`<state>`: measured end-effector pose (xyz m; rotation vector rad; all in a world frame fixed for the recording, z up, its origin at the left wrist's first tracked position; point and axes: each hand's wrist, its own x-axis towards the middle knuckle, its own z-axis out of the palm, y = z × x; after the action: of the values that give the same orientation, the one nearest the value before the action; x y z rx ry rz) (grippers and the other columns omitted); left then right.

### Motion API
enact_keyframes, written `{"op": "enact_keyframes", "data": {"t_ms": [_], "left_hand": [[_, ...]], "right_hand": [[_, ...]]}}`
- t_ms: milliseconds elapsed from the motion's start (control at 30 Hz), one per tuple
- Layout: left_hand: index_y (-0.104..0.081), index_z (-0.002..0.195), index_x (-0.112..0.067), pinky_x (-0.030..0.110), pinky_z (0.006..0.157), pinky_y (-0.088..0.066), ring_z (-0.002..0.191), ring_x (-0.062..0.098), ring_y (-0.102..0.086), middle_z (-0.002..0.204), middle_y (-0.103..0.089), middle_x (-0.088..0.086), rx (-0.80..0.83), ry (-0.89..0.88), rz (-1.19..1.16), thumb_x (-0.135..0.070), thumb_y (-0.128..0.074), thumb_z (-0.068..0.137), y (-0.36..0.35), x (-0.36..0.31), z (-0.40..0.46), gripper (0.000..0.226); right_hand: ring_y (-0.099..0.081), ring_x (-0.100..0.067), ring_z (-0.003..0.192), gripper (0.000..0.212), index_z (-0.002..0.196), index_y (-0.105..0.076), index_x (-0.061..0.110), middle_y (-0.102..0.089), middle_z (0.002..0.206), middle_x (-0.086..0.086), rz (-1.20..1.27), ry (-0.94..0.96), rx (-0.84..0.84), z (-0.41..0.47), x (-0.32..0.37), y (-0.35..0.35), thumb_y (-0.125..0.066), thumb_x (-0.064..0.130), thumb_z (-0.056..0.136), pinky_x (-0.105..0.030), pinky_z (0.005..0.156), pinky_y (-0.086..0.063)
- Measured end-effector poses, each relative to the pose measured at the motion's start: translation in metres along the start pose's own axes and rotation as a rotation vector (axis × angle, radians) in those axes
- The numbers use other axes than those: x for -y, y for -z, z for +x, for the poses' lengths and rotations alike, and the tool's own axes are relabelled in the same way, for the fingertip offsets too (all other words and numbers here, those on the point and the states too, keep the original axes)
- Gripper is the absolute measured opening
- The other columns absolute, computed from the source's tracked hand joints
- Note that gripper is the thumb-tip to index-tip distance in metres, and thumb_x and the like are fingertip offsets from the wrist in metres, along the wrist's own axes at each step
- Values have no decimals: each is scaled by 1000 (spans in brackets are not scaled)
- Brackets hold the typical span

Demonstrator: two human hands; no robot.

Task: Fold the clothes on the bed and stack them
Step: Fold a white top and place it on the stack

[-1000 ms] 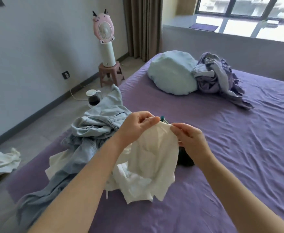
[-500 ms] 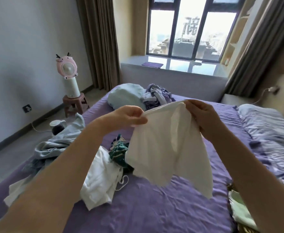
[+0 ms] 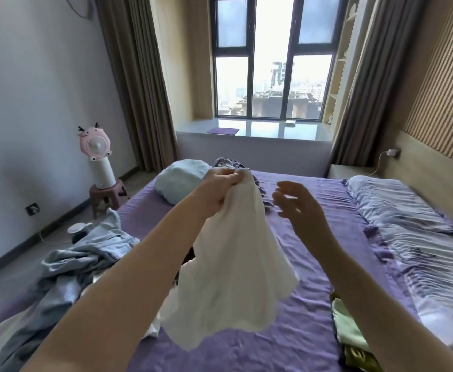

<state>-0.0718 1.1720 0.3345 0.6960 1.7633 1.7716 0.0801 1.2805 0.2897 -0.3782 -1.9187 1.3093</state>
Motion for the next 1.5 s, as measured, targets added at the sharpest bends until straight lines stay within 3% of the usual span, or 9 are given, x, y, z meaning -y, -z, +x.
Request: {"op": "enact_keyframes", "data": {"t_ms": [133,200,300,400,633,833,1100,1333,1500], "left_hand": [[-61,95,1,25,56,-54,58,16,-63,71,-64,11,-19,29,-239,6,-48,93,0,-8,-12,14],[-56,109,-2,23,48,-51,49,12,-60,61,-63,4,-12,38,-254,10,-47,91,3,-9,-19,24],[-37,135,-27,33,66,-51,66,13,-61,81,-65,-1,41,28,-202,6,-55,89,14,3,-26,60],[-32,138,-42,38,72,-56,83,19,-66,106,-66,-1,197,36,-142,6,-63,84,22,24,-35,79],[-63,119,-9,18,55,-47,59,3,-59,69,-68,-6,56,-79,58,-4,-67,84,43,18,-40,36],[-69,92,-18,20,62,-43,64,6,-53,81,-63,-2,86,-234,184,-19,-64,88,48,6,-49,6],[-33,141,-28,27,90,-52,106,14,-62,119,-60,1,397,-237,268,-19,-80,69,11,36,-70,87],[-70,90,-26,19,79,-52,82,6,-65,91,-69,-5,187,-475,217,-13,-80,75,-16,37,-57,22],[-66,80,-28,21,73,-44,70,1,-54,75,-63,-8,154,-480,232,-14,-68,88,-15,30,-43,16]], "right_hand": [[-61,3,85,65,130,-45,35,-56,110,23,-131,28,259,-40,-2,-23,-74,44,72,-10,70,-45],[-57,-4,80,48,125,-55,31,-60,96,22,-315,53,178,-46,-10,-27,-73,30,81,-9,66,-36],[-52,5,64,15,92,-68,34,-61,66,27,-227,11,44,-39,-9,-22,-63,20,88,-6,58,-35],[-48,4,58,24,78,-65,37,-60,63,21,-97,-15,8,-25,0,-13,-60,18,92,-8,55,-36],[-58,-8,81,15,99,-75,17,-70,92,3,-361,64,1,7,22,8,-63,21,90,-6,68,-36],[-60,-5,88,14,93,-72,31,-68,91,17,-307,86,32,19,45,5,-58,28,92,-17,79,-42],[-57,-1,78,10,90,-69,28,-64,85,14,-367,27,-6,25,60,2,-59,30,92,-16,66,-40],[-56,-14,66,12,84,-59,15,-59,75,2,-265,-172,-77,16,53,15,-63,24,90,-22,53,-42],[-52,-5,61,19,80,-60,23,-58,66,9,-569,-118,-149,2,44,24,-64,41,85,-22,57,-38]]}}
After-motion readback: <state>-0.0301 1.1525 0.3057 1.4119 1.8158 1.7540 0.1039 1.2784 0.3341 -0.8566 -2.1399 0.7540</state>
